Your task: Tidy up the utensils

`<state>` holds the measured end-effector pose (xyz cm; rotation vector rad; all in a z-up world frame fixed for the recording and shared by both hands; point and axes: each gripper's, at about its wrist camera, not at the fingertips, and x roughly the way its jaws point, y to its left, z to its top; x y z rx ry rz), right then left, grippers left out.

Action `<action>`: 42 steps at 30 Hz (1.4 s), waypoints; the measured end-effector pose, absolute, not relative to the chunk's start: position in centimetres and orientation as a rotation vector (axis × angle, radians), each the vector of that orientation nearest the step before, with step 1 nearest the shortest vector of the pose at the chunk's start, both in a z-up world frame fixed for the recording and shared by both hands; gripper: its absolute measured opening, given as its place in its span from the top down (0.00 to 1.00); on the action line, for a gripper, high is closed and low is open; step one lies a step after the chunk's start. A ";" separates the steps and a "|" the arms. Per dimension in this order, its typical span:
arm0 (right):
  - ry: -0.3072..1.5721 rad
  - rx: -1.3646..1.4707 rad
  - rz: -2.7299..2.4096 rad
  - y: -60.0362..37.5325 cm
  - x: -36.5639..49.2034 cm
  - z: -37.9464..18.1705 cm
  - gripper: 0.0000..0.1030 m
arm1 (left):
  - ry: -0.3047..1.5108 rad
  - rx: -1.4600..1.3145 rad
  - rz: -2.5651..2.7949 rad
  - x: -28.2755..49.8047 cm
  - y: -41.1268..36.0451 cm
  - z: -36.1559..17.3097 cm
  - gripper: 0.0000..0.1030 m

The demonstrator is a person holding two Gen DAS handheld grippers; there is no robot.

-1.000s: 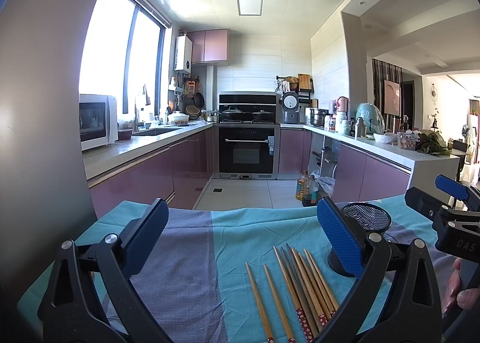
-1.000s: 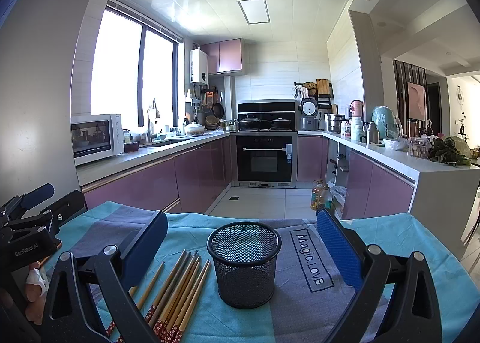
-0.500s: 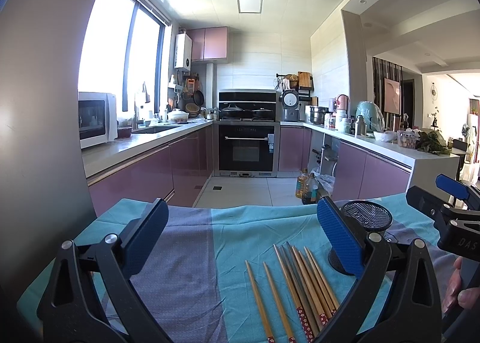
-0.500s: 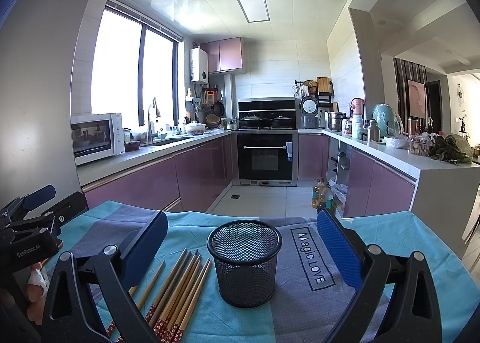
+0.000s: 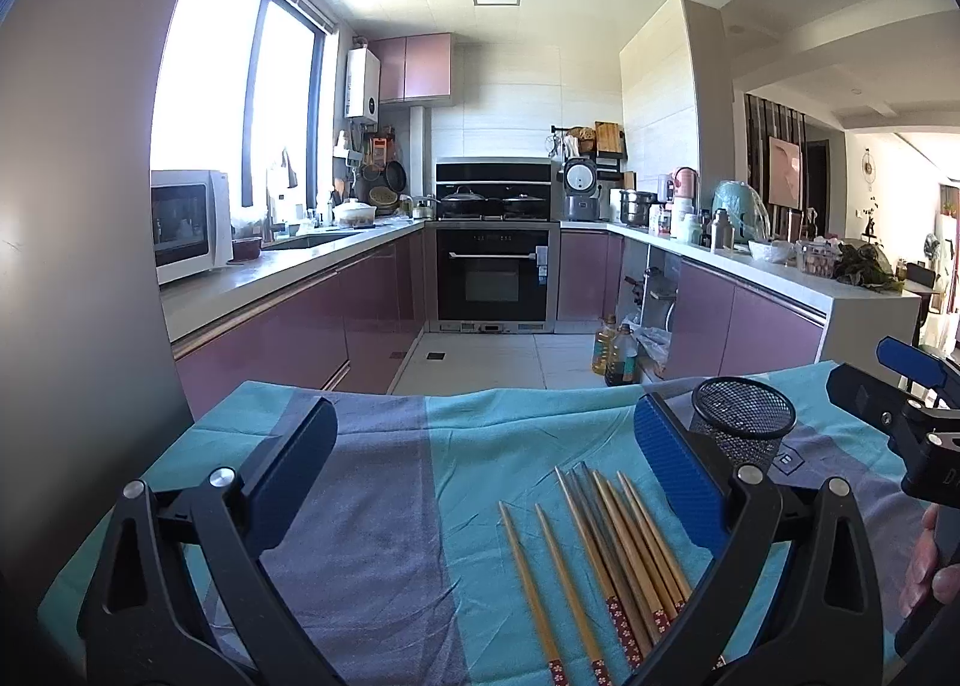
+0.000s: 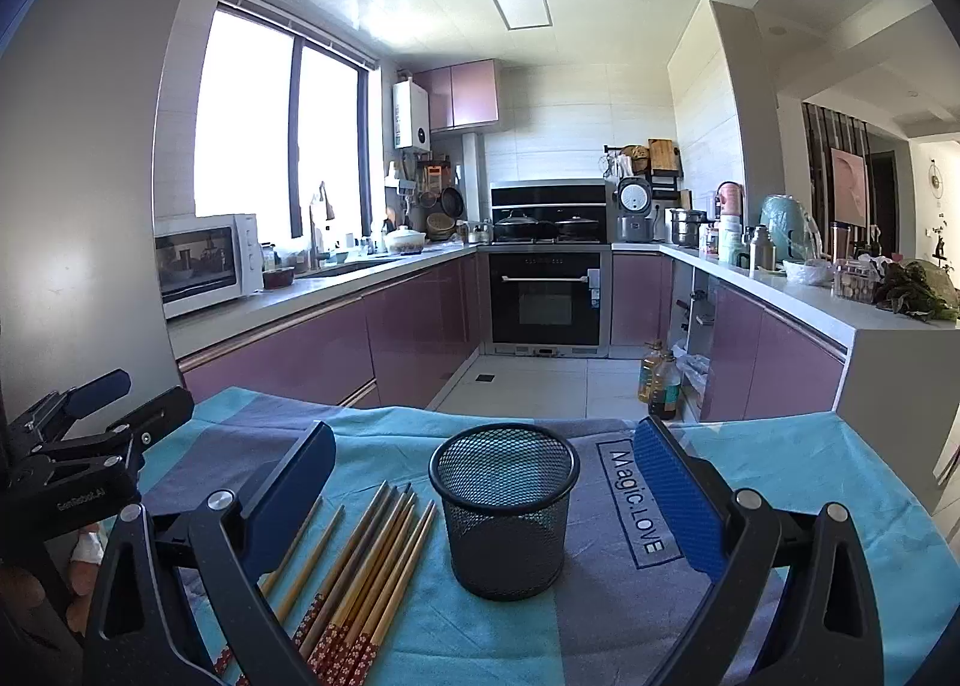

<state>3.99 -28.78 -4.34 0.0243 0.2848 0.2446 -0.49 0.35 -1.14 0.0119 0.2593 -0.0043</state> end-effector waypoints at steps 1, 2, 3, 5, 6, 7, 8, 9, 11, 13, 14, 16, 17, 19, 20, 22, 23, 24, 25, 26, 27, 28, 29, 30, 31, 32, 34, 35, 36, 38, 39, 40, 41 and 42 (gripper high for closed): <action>0.304 0.019 0.266 -28.6 4.0 -4.5 0.06 | 0.273 0.015 -0.006 -0.4 0.5 -1.3 0.05; 0.327 0.012 0.288 -28.3 4.1 -4.8 0.06 | 0.291 0.024 -0.008 -0.1 0.5 -1.5 0.05; 0.355 0.001 0.309 -28.0 4.1 -5.1 0.06 | 0.310 0.033 -0.014 0.1 0.7 -1.8 0.05; 0.409 -0.027 0.345 -27.0 4.2 -5.9 0.06 | 0.354 0.047 -0.026 0.6 1.0 -2.4 0.05; 0.443 -0.043 0.361 -26.5 4.3 -6.5 0.07 | 0.381 0.051 -0.036 1.0 1.2 -2.8 0.05; 0.476 -0.053 0.379 -26.0 4.5 -7.1 0.07 | 0.408 0.049 -0.052 1.2 1.4 -3.2 0.05; 0.499 -0.054 0.393 -25.8 4.6 -7.5 0.10 | 0.438 0.045 -0.067 1.5 1.6 -3.6 0.05; 0.536 -0.054 0.411 -25.4 4.8 -8.2 0.15 | 0.470 0.047 -0.078 1.8 1.8 -4.0 0.05; 0.599 -0.050 0.433 -25.0 5.4 -9.2 0.21 | 0.520 0.061 -0.084 2.5 1.9 -4.9 0.07; 0.649 -0.037 0.441 -24.7 6.0 -10.0 0.24 | 0.572 0.066 -0.107 3.1 1.8 -5.8 0.10; 0.671 -0.030 0.441 -24.5 6.3 -10.4 0.28 | 0.596 0.068 -0.118 3.4 1.8 -6.3 0.11; 0.723 -0.019 0.438 -24.3 7.1 -11.1 0.34 | 0.642 0.076 -0.134 4.4 1.5 -7.4 0.12; 0.744 -0.016 0.435 -24.2 7.5 -11.5 0.38 | 0.661 0.081 -0.136 4.6 1.4 -7.8 0.14; 0.786 -0.010 0.421 -24.0 8.4 -12.0 0.43 | 0.696 0.093 -0.144 5.3 1.1 -8.6 0.18; 0.807 -0.002 0.418 -23.9 8.8 -12.3 0.47 | 0.713 0.097 -0.149 5.6 1.0 -9.1 0.20; 0.836 -0.001 0.411 -23.8 9.6 -12.6 0.53 | 0.746 0.111 -0.155 6.2 0.7 -9.9 0.22; 0.848 -0.002 0.404 -23.7 9.9 -12.8 0.54 | 0.761 0.119 -0.159 6.5 0.6 -10.3 0.25; 0.858 0.001 0.404 -23.6 10.1 -12.8 0.56 | 0.777 0.126 -0.165 6.9 0.4 -10.7 0.26; 0.866 0.004 0.405 -23.4 10.3 -13.0 0.58 | 0.793 0.129 -0.169 7.0 0.1 -10.9 0.28; 0.875 0.001 0.403 -23.3 10.4 -13.0 0.59 | 0.811 0.131 -0.175 7.4 -0.1 -11.3 0.30; 0.880 -0.004 0.401 -23.1 10.6 -13.2 0.60 | 0.828 0.131 -0.181 7.7 -0.3 -11.6 0.32; 0.886 -0.010 0.400 -22.9 10.7 -13.3 0.60 | 0.841 0.129 -0.187 7.8 -0.3 -11.8 0.35; 0.887 -0.013 0.399 -22.8 10.7 -13.2 0.61 | 0.853 0.129 -0.194 8.0 -0.4 -12.0 0.38; 0.887 -0.018 0.394 -22.8 10.8 -13.3 0.62 | 0.863 0.133 -0.199 8.2 -0.5 -12.2 0.40; 0.889 -0.021 0.391 -22.8 10.8 -13.3 0.62 | 0.871 0.133 -0.201 8.3 -0.5 -12.4 0.45; 0.892 -0.021 0.385 -22.8 10.8 -13.3 0.65 | 0.879 0.132 -0.206 8.5 -0.6 -12.5 0.49; 0.905 -0.018 0.381 -22.9 11.0 -13.5 0.67 | 0.894 0.126 -0.217 8.8 -0.5 -12.9 0.53; 0.908 -0.020 0.379 -22.8 11.1 -13.4 0.67 | 0.896 0.123 -0.221 8.9 -0.5 -12.9 0.53; 0.909 -0.031 0.377 -22.6 11.1 -13.4 0.67 | 0.897 0.120 -0.224 8.9 -0.5 -13.0 0.53; 0.913 -0.051 0.377 -22.1 11.3 -13.5 0.67 | 0.900 0.120 -0.228 9.5 -0.7 -13.2 0.56; 0.915 -0.057 0.377 -21.9 11.4 -13.6 0.67 | 0.903 0.119 -0.230 9.8 -0.8 -13.3 0.57; 0.915 -0.069 0.374 -21.6 11.6 -13.6 0.67 | 0.906 0.118 -0.232 10.1 -1.0 -13.3 0.58; 0.915 -0.077 0.371 -21.3 11.8 -13.6 0.67 | 0.907 0.118 -0.232 10.3 -1.1 -13.3 0.59; 0.916 -0.080 0.371 -21.1 12.0 -13.7 0.67 | 0.906 0.119 -0.232 10.6 -1.3 -13.4 0.59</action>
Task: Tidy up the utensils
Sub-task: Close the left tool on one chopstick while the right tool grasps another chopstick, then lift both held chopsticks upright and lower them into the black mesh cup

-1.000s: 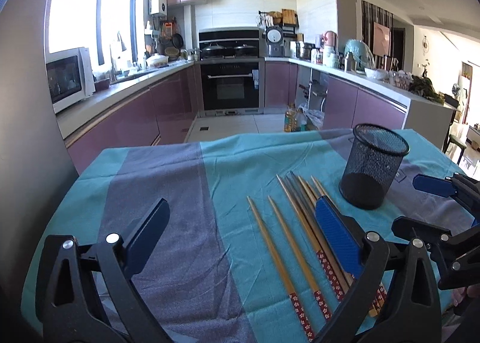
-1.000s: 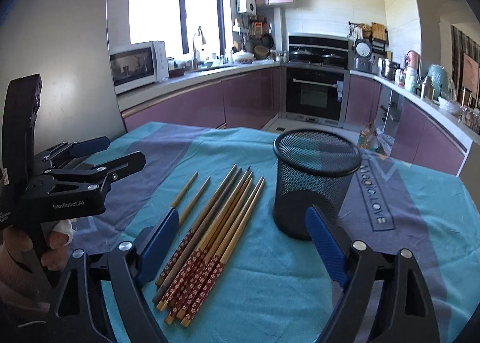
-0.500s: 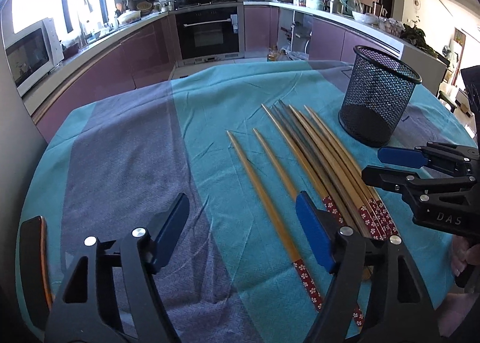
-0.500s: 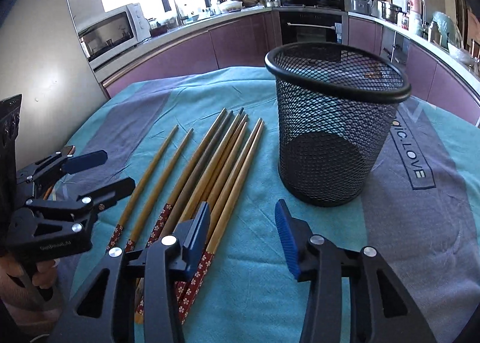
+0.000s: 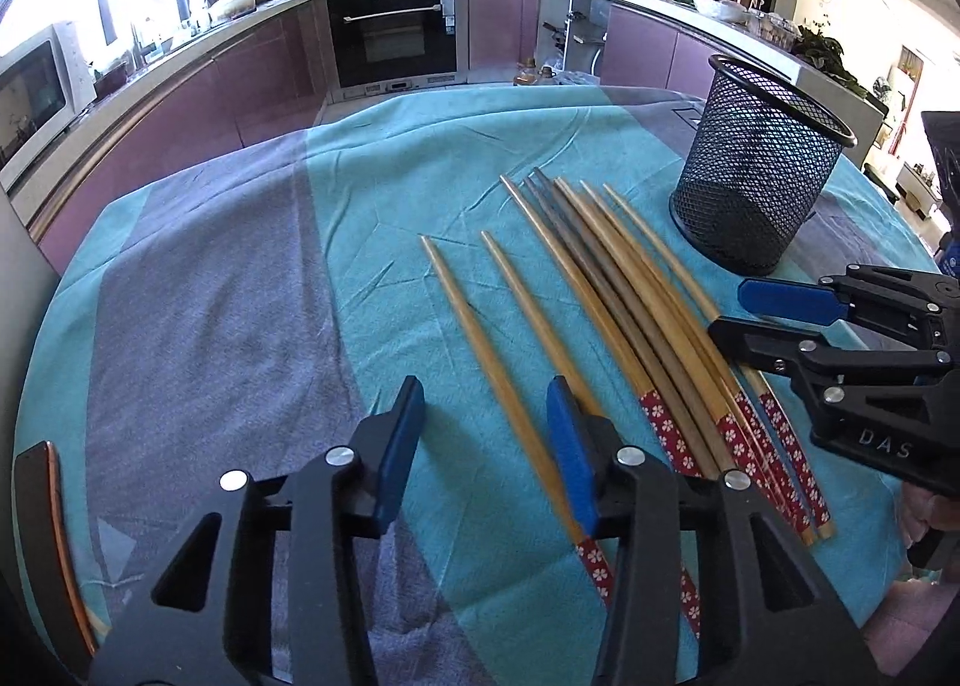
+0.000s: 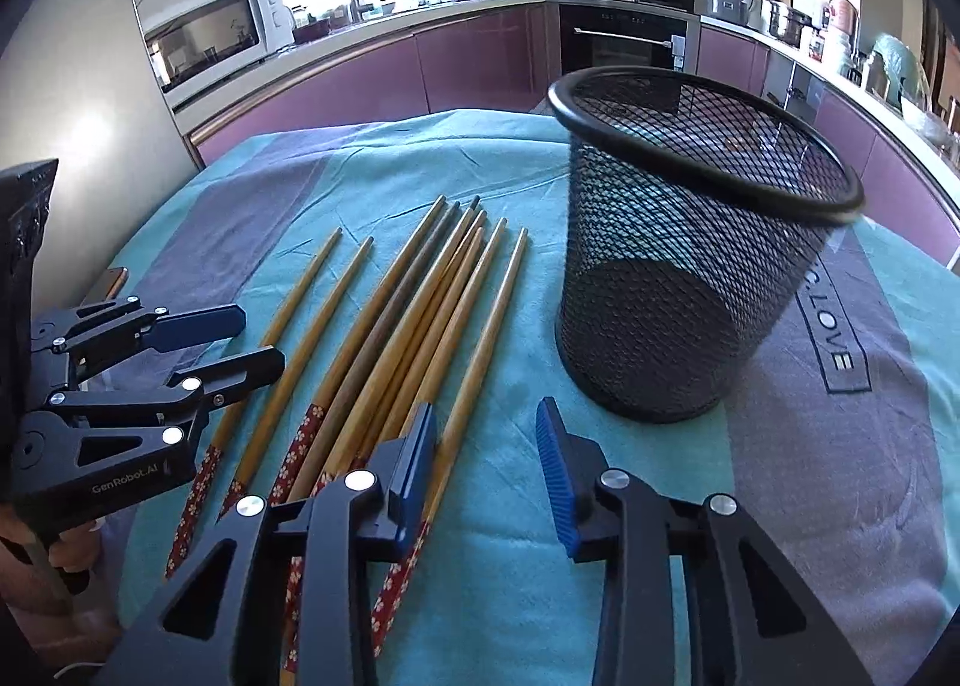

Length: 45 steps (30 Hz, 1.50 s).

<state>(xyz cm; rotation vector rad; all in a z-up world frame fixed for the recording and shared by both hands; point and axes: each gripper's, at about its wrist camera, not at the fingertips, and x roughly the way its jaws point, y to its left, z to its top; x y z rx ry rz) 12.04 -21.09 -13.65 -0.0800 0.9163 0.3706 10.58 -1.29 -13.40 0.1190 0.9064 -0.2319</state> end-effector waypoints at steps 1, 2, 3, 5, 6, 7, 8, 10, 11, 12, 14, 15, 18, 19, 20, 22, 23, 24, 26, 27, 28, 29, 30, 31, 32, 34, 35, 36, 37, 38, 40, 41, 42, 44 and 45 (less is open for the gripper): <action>0.917 -0.076 0.370 -20.9 12.3 -13.7 0.67 | 0.907 0.119 -0.229 10.9 -1.5 -13.4 0.60; 0.920 -0.066 0.368 -20.9 12.6 -13.7 0.67 | 0.907 0.115 -0.228 11.1 -1.6 -13.5 0.60; 0.922 -0.063 0.366 -20.9 12.8 -13.7 0.67 | 0.907 0.112 -0.226 11.4 -1.7 -13.5 0.60; 0.920 -0.050 0.366 -21.1 12.9 -13.8 0.72 | 0.907 0.103 -0.218 11.8 -2.0 -13.4 0.65; 0.922 -0.037 0.366 -21.2 12.9 -13.8 0.80 | 0.907 0.098 -0.217 12.0 -2.1 -13.3 0.68; 0.926 -0.021 0.376 -21.3 12.9 -13.8 0.84 | 0.907 0.095 -0.214 12.2 -2.3 -13.3 0.74; 0.932 0.000 0.387 -21.5 13.0 -13.8 0.91 | 0.907 0.089 -0.210 12.4 -2.4 -13.2 0.80; 0.932 0.028 0.392 -22.0 12.9 -13.9 0.92 | 0.910 0.073 -0.211 12.8 -2.4 -13.2 0.87; 0.931 0.034 0.393 -22.0 12.8 -13.9 0.93 | 0.911 0.066 -0.208 12.9 -2.4 -13.1 0.88; 0.930 0.043 0.395 -22.1 12.7 -13.9 0.94 | 0.910 0.060 -0.203 13.1 -2.5 -13.0 0.88; 0.924 0.056 0.403 -22.4 12.5 -13.8 0.95 | 0.908 0.048 -0.199 13.1 -2.5 -12.9 0.90; 0.918 0.061 0.411 -22.5 12.3 -13.6 0.95 | 0.908 0.040 -0.199 13.1 -2.5 -12.8 0.91; 0.892 0.071 0.449 -22.8 11.6 -12.8 0.95 | 0.899 0.033 -0.206 12.5 -2.3 -12.4 0.93; 0.884 0.071 0.458 -22.9 11.4 -12.4 0.95 | 0.896 0.030 -0.211 12.4 -2.1 -12.1 0.93; 0.872 0.076 0.473 -23.1 11.1 -12.0 0.95 | 0.892 0.027 -0.217 12.2 -2.0 -11.8 0.93; 0.843 0.095 0.502 -23.7 10.6 -11.1 0.95 | 0.878 0.019 -0.240 11.6 -1.6 -11.0 0.93; 0.824 0.107 0.519 -24.1 10.4 -10.5 0.95 | 0.868 0.014 -0.250 11.4 -1.5 -10.4 0.93; 0.808 0.118 0.533 -24.2 10.1 -10.0 0.95 | 0.856 0.009 -0.263 11.1 -1.3 -9.8 0.93; 0.766 0.135 0.555 -24.9 9.6 -8.8 0.95 | 0.831 -0.003 -0.291 10.6 -1.2 -8.3 0.93; 0.745 0.142 0.562 -25.3 9.3 -8.3 0.95 | 0.815 -0.007 -0.304 10.4 -1.1 -7.5 0.93; 0.728 0.147 0.567 -25.6 9.1 -7.8 0.95 | 0.800 -0.010 -0.316 9.9 -0.8 -7.0 0.93; 0.709 0.152 0.572 -25.9 8.9 -7.2 0.95 | 0.783 -0.015 -0.331 9.3 -0.4 -6.3 0.93; 0.694 0.158 0.573 -26.2 8.8 -6.8 0.95 | 0.766 -0.025 -0.350 9.1 -0.4 -5.4 0.93; 0.678 0.165 0.575 -26.5 8.7 -6.4 0.95 | 0.750 -0.033 -0.366 8.6 -0.1 -4.8 0.93; 0.661 0.174 0.578 -26.9 8.6 -5.8 0.95 | 0.731 -0.039 -0.382 8.4 0.0 -4.0 0.93; 0.633 0.192 0.586 -27.5 8.6 -4.9 0.95 | 0.694 -0.049 -0.402 7.7 0.3 -2.6 0.93; 0.616 0.197 0.589 -27.8 8.7 -4.4 0.95 | 0.673 -0.051 -0.410 7.3 0.4 -1.9 0.93; 0.602 0.198 0.589 -28.0 8.6 -3.9 0.95 | 0.651 -0.052 -0.417 7.0 0.4 -1.1 0.93; 0.584 0.196 0.588 -28.2 8.7 -3.3 0.95 | 0.627 -0.053 -0.426 6.8 0.3 -0.2 0.93; 0.567 0.193 0.587 -28.4 8.8 -2.7 0.95 | 0.606 -0.058 -0.437 6.6 0.3 0.7 0.93; 0.536 0.189 0.591 -28.8 9.1 -1.7 0.95 | 0.568 -0.076 -0.461 6.6 0.2 2.4 0.93; 0.520 0.188 0.594 -29.1 9.3 -1.0 0.95 | 0.549 -0.088 -0.476 6.7 0.2 3.2 0.93; 0.506 0.186 0.594 -29.6 9.5 -0.3 0.95 | 0.528 -0.099 -0.486 6.7 0.1 4.0 0.93; 0.473 0.167 0.585 -30.0 9.8 0.8 0.95 | 0.499 -0.118 -0.504 7.0 -0.2 5.8 0.93; 0.462 0.159 0.580 -30.2 9.8 1.1 0.95 | 0.484 -0.129 -0.518 7.2 -0.4 6.7 0.93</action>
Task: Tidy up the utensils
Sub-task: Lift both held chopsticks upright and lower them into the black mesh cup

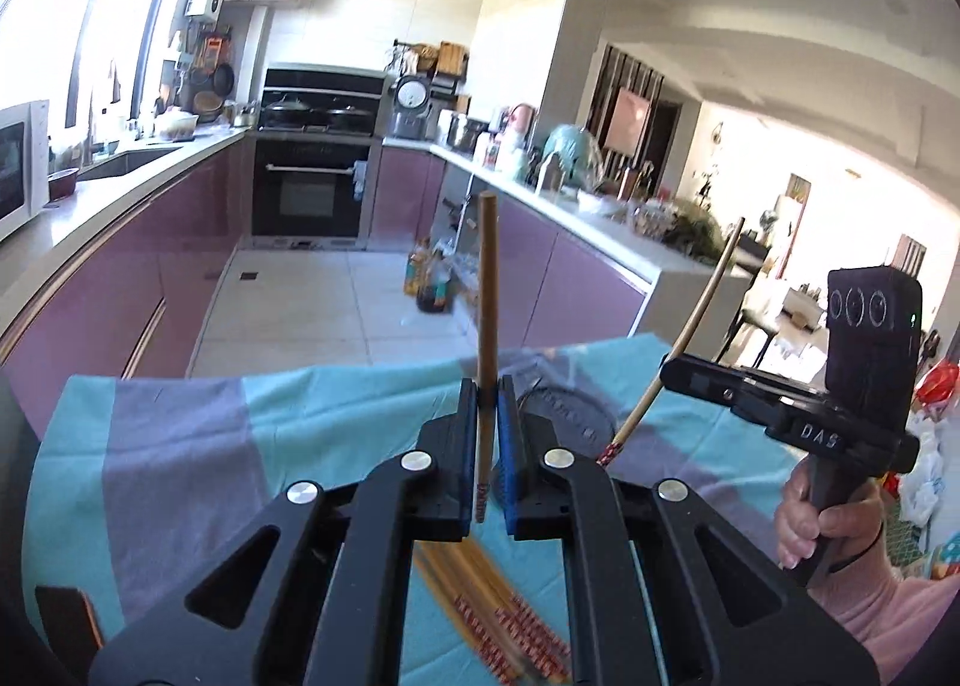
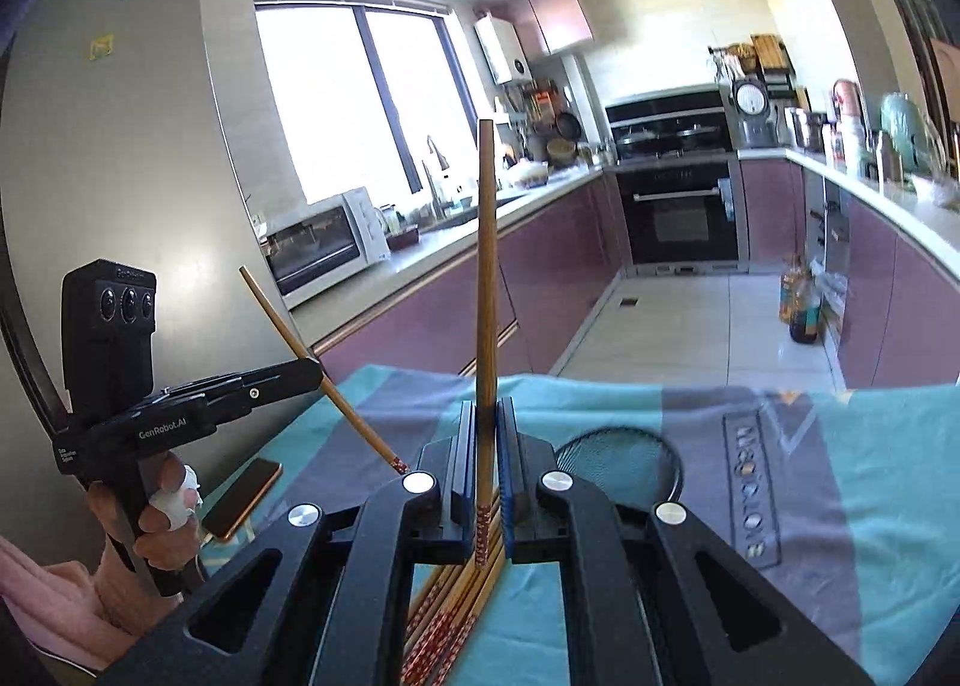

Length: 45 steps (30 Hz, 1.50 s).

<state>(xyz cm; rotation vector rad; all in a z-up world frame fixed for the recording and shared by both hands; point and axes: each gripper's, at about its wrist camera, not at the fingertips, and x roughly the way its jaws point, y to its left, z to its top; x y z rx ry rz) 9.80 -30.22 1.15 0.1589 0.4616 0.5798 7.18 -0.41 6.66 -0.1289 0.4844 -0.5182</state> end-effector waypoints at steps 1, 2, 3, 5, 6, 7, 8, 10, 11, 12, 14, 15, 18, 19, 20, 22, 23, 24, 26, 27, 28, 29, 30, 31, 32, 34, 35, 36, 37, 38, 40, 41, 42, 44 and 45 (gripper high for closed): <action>0.453 0.151 0.574 -30.5 10.1 1.6 0.95 | 0.472 -0.136 -0.532 7.3 -0.8 7.4 0.93; 0.447 0.147 0.567 -30.8 10.4 1.9 0.95 | 0.459 -0.144 -0.546 7.5 -1.2 8.2 0.93; 0.441 0.143 0.560 -31.1 10.6 2.2 0.95 | 0.446 -0.149 -0.556 7.7 -1.6 8.9 0.93; 0.430 0.132 0.543 -31.4 11.0 2.6 0.95 | 0.427 -0.151 -0.576 8.0 -2.6 10.3 0.93; 0.424 0.130 0.538 -31.5 10.8 2.9 0.95 | 0.420 -0.152 -0.585 8.2 -3.3 10.9 0.93; 0.420 0.130 0.533 -31.7 10.8 3.1 0.95 | 0.416 -0.151 -0.597 8.5 -4.0 11.2 0.93; 0.415 0.128 0.527 -31.9 11.0 3.3 0.95 | 0.410 -0.152 -0.612 8.7 -4.7 11.7 0.93; 0.408 0.118 0.505 -32.2 11.5 3.5 0.95 | 0.393 -0.140 -0.624 8.9 -6.2 12.5 0.93; 0.408 0.114 0.495 -32.3 11.7 3.5 0.95 | 0.386 -0.133 -0.626 9.2 -7.1 12.7 0.93; 0.413 0.111 0.491 -32.4 11.9 3.4 0.95 | 0.386 -0.124 -0.627 9.4 -7.9 12.8 0.93; 0.434 0.105 0.478 -32.5 12.7 2.9 0.95 | 0.404 -0.109 -0.634 10.0 -9.7 12.6 0.93; 0.446 0.099 0.474 -32.4 12.9 2.5 0.95 | 0.419 -0.094 -0.634 10.3 -10.5 12.3 0.93; 0.498 0.088 0.470 -32.0 13.9 1.2 0.95 | 0.479 -0.066 -0.632 11.3 -12.6 10.7 0.93; 0.514 0.083 0.467 -31.8 14.2 0.8 0.95 | 0.500 -0.061 -0.630 11.8 -13.0 9.8 0.93; 0.530 0.079 0.468 -31.7 14.4 0.4 0.95 | 0.525 -0.057 -0.630 12.1 -13.5 9.2 0.93; 0.571 0.072 0.473 -31.5 15.1 -0.6 0.95 | 0.573 -0.051 -0.632 12.9 -14.3 7.6 0.93; 0.594 0.065 0.475 -31.3 15.3 -1.1 0.95 | 0.599 -0.052 -0.635 13.3 -14.6 6.8 0.93; 0.611 0.059 0.476 -31.1 15.5 -1.4 0.95 | 0.622 -0.053 -0.639 13.8 -14.8 6.0 0.93; 0.652 0.041 0.478 -30.6 16.0 -2.0 0.95 | 0.662 -0.058 -0.645 15.2 -14.7 4.2 0.93; 0.666 0.034 0.477 -30.5 16.2 -2.1 0.95 | 0.678 -0.057 -0.643 15.9 -14.9 3.5 0.93; 0.682 0.029 0.481 -30.3 16.4 -2.4 0.94 | 0.687 -0.055 -0.637 16.8 -14.6 2.7 0.93; 0.700 0.025 0.486 -30.1 16.4 -2.7 0.94 | 0.690 -0.051 -0.628 17.5 -14.4 2.0 0.93; 0.711 0.023 0.485 -30.0 16.6 -3.0 0.94 | 0.696 -0.050 -0.625 17.9 -14.6 1.9 0.93; 0.722 0.020 0.480 -29.9 17.0 -3.3 0.94 | 0.700 -0.052 -0.625 18.4 -14.3 1.5 0.93; 0.729 0.021 0.478 -29.8 17.1 -3.4 0.94 | 0.705 -0.049 -0.626 18.8 -14.4 1.3 0.93; 0.741 0.035 0.470 -29.8 17.6 -3.8 0.94 | 0.710 -0.038 -0.621 19.2 -14.1 0.7 0.93; 0.745 0.042 0.467 -29.9 17.9 -3.9 0.94 | 0.709 -0.028 -0.613 19.3 -14.4 0.6 0.92; 0.747 0.046 0.463 -29.9 18.1 -4.0 0.94 | 0.710 -0.021 -0.607 19.3 -14.1 0.3 0.92; 0.749 0.049 0.458 -29.9 18.2 -4.1 0.94 | 0.714 -0.018 -0.603 19.4 -14.2 0.3 0.92; 0.750 0.052 0.452 -29.9 18.4 -4.2 0.94 | 0.716 -0.019 -0.601 19.5 -14.2 0.1 0.92; 0.750 0.063 0.448 -30.0 18.6 -4.2 0.92 | 0.711 -0.019 -0.597 19.5 -14.2 0.1 0.90; 0.748 0.069 0.446 -30.0 18.6 -4.2 0.92 | 0.707 -0.019 -0.592 19.4 -14.0 0.2 0.88; 0.743 0.075 0.442 -30.1 18.5 -4.2 0.92 | 0.700 -0.018 -0.583 19.2 -13.8 0.2 0.88; 0.727 0.093 0.444 -30.4 18.1 -4.0 0.90 | 0.673 -0.013 -0.566 18.7 -13.1 0.5 0.86; 0.718 0.100 0.445 -30.5 17.9 -3.9 0.86 | 0.657 -0.013 -0.556 18.3 -12.7 0.7 0.84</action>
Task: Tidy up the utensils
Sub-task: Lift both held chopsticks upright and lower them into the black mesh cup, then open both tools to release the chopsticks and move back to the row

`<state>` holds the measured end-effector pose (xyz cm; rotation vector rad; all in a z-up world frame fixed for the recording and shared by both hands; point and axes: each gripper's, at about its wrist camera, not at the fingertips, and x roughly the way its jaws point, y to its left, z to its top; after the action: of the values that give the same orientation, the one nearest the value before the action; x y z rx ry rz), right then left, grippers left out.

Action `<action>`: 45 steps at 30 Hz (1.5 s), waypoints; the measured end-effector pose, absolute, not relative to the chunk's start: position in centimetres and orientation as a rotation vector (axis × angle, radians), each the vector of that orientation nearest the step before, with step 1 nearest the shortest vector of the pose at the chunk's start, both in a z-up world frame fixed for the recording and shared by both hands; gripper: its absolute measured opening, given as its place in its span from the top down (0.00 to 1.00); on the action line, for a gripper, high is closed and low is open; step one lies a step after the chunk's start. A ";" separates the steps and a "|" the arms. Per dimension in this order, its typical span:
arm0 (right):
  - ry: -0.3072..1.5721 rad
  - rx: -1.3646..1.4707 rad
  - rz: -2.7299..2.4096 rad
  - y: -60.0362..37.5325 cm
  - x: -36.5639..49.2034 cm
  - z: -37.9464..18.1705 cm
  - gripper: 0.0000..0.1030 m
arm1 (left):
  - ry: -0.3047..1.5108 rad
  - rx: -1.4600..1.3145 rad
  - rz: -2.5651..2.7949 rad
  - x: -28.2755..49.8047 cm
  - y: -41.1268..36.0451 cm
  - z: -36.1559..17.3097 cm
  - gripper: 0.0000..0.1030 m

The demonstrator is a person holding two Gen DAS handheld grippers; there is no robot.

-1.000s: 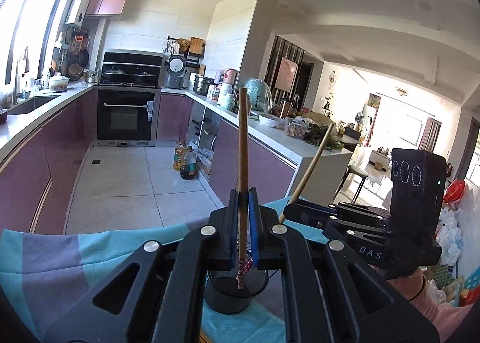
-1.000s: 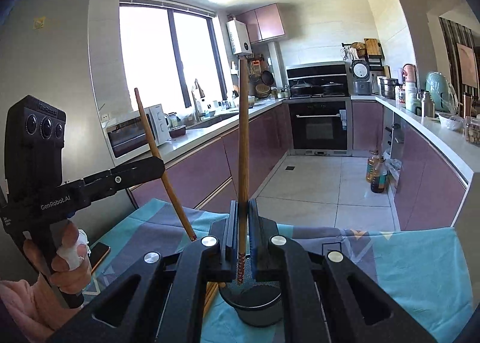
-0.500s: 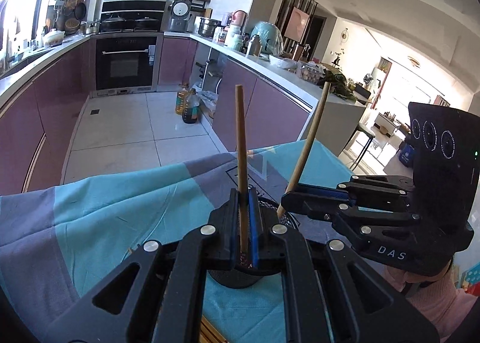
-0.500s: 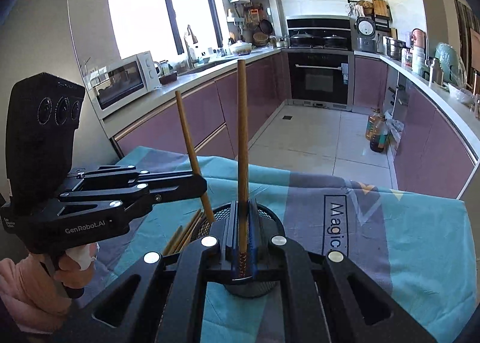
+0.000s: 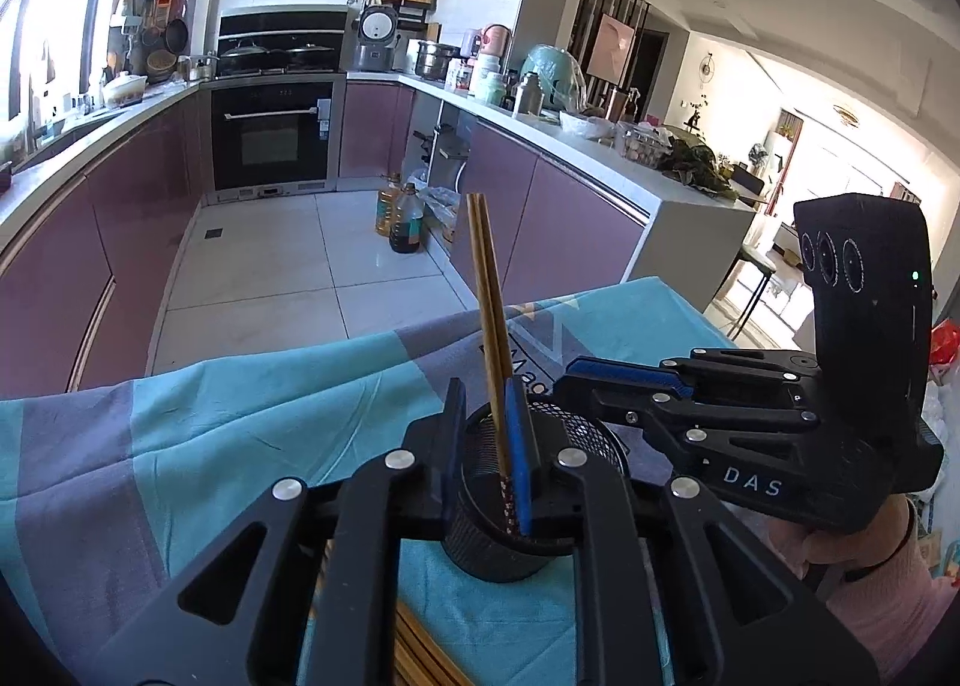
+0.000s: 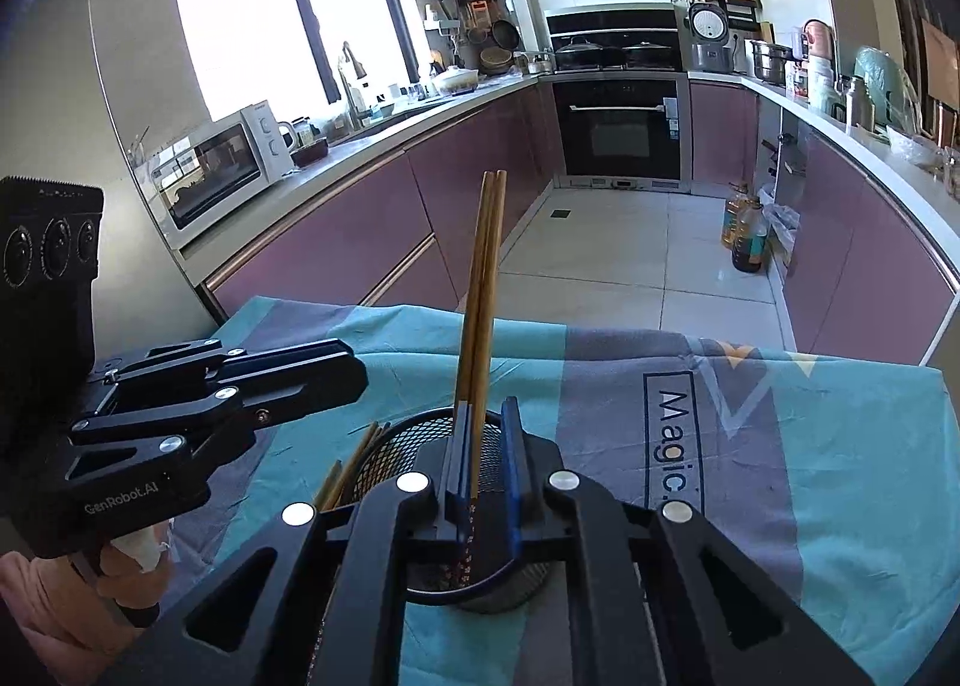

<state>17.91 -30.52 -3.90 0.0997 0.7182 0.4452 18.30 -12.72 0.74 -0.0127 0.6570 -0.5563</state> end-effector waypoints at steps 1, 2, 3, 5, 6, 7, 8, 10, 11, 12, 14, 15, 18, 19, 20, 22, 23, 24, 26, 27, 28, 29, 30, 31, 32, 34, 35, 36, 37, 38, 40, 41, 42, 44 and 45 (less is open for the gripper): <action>0.706 0.106 0.448 -30.6 17.5 -3.7 0.83 | 0.643 -0.011 -0.546 17.9 -12.2 1.0 0.80; 0.693 0.112 0.458 -30.7 17.1 -3.4 0.76 | 0.619 -0.006 -0.530 17.3 -11.7 1.3 0.75; 0.681 0.119 0.474 -30.8 16.5 -3.2 0.71 | 0.592 -0.001 -0.512 16.6 -11.0 1.7 0.73; 0.657 0.119 0.507 -30.7 15.1 -2.7 0.70 | 0.549 0.002 -0.485 14.7 -9.2 2.3 0.63; 0.643 0.111 0.524 -30.5 14.4 -2.4 0.68 | 0.525 0.005 -0.472 13.9 -8.5 2.5 0.62; 0.626 0.102 0.546 -30.3 13.5 -2.1 0.65 | 0.512 0.009 -0.458 13.1 -7.6 2.5 0.60; 0.613 0.093 0.569 -30.0 12.6 -1.9 0.61 | 0.507 0.013 -0.445 12.4 -6.8 2.6 0.58; 0.604 0.074 0.606 -29.2 11.2 -1.9 0.58 | 0.514 0.027 -0.421 11.3 -5.6 2.0 0.58; 0.603 0.063 0.621 -28.8 10.6 -2.0 0.57 | 0.525 0.029 -0.410 10.8 -5.0 1.6 0.58; 0.606 0.051 0.633 -28.2 10.1 -2.3 0.57 | 0.539 0.031 -0.401 10.4 -4.3 1.2 0.57; 0.633 0.024 0.643 -27.1 9.5 -3.4 0.57 | 0.590 0.042 -0.387 9.9 -3.4 -0.4 0.57; 0.649 0.017 0.642 -26.5 9.3 -4.0 0.57 | 0.610 0.047 -0.383 9.4 -2.9 -1.3 0.57; 0.731 0.026 0.657 -25.1 9.7 -6.5 0.57 | 0.684 0.056 -0.375 8.8 -2.3 -4.0 0.57; 0.759 0.021 0.647 -24.7 9.9 -7.4 0.57 | 0.701 0.058 -0.370 8.7 -2.2 -5.1 0.57; 0.780 0.016 0.639 -24.4 10.0 -8.1 0.57 | 0.722 0.061 -0.364 8.6 -2.1 -6.0 0.57; 0.828 0.037 0.642 -23.9 10.3 -9.8 0.57 | 0.753 0.067 -0.355 8.5 -1.9 -7.5 0.57; 0.847 0.041 0.635 -23.7 10.4 -10.5 0.57 | 0.770 0.064 -0.355 8.5 -1.7 -8.2 0.57; 0.861 0.041 0.627 -23.5 10.6 -11.0 0.57 | 0.785 0.063 -0.358 8.4 -1.6 -8.9 0.57; 0.880 0.045 0.619 -23.2 10.8 -11.8 0.57 | 0.806 0.074 -0.347 8.9 -2.0 -9.6 0.57; 0.885 0.042 0.613 -23.1 10.7 -11.9 0.57 | 0.818 0.078 -0.347 9.1 -2.2 -10.1 0.57; 0.889 0.039 0.606 -22.9 10.7 -12.2 0.57 | 0.828 0.079 -0.348 9.2 -2.2 -10.5 0.57; 0.893 0.040 0.603 -22.8 10.7 -12.4 0.57 | 0.836 0.080 -0.346 9.3 -2.4 -10.7 0.57; 0.896 0.038 0.596 -22.6 10.7 -12.5 0.57 | 0.844 0.082 -0.346 9.4 -2.6 -10.9 0.57; 0.898 0.034 0.586 -22.5 10.7 -12.7 0.57 | 0.851 0.082 -0.347 9.6 -2.8 -11.1 0.57; 0.902 0.036 0.584 -22.3 10.7 -12.8 0.57 | 0.858 0.082 -0.346 9.7 -2.9 -11.4 0.57; 0.904 0.031 0.573 -22.0 10.8 -13.1 0.57 | 0.875 0.076 -0.349 9.9 -3.0 -11.9 0.58; 0.905 0.025 0.562 -21.9 10.9 -13.2 0.58 | 0.880 0.075 -0.350 10.0 -3.0 -12.1 0.58; 0.907 0.027 0.559 -21.9 11.0 -13.4 0.58 | 0.885 0.076 -0.349 10.0 -3.1 -12.2 0.59; 0.908 0.029 0.556 -21.9 11.1 -13.5 0.58 | 0.888 0.076 -0.349 10.0 -3.2 -12.4 0.59; 0.909 0.028 0.548 -21.9 11.2 -13.6 0.58 | 0.892 0.076 -0.350 10.1 -3.2 -12.5 0.59; 0.910 0.022 0.540 -21.8 11.2 -13.7 0.59 | 0.893 0.073 -0.351 10.2 -3.2 -12.7 0.59; 0.912 0.019 0.536 -21.7 11.3 -13.8 0.59 | 0.895 0.072 -0.351 10.2 -3.1 -12.8 0.59; 0.914 0.013 0.531 -21.7 11.3 -13.9 0.59 | 0.897 0.073 -0.348 10.3 -3.0 -12.9 0.60; 0.913 0.003 0.524 -21.5 11.3 -13.9 0.61 | 0.904 0.074 -0.339 10.4 -3.0 -13.0 0.60; 0.914 -0.002 0.520 -21.5 11.3 -13.9 0.62 | 0.907 0.071 -0.340 10.4 -2.9 -13.1 0.60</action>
<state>11.28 -21.53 -13.92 -0.0022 0.9136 0.5200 10.39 -2.87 -13.07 0.0710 0.9068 -0.3404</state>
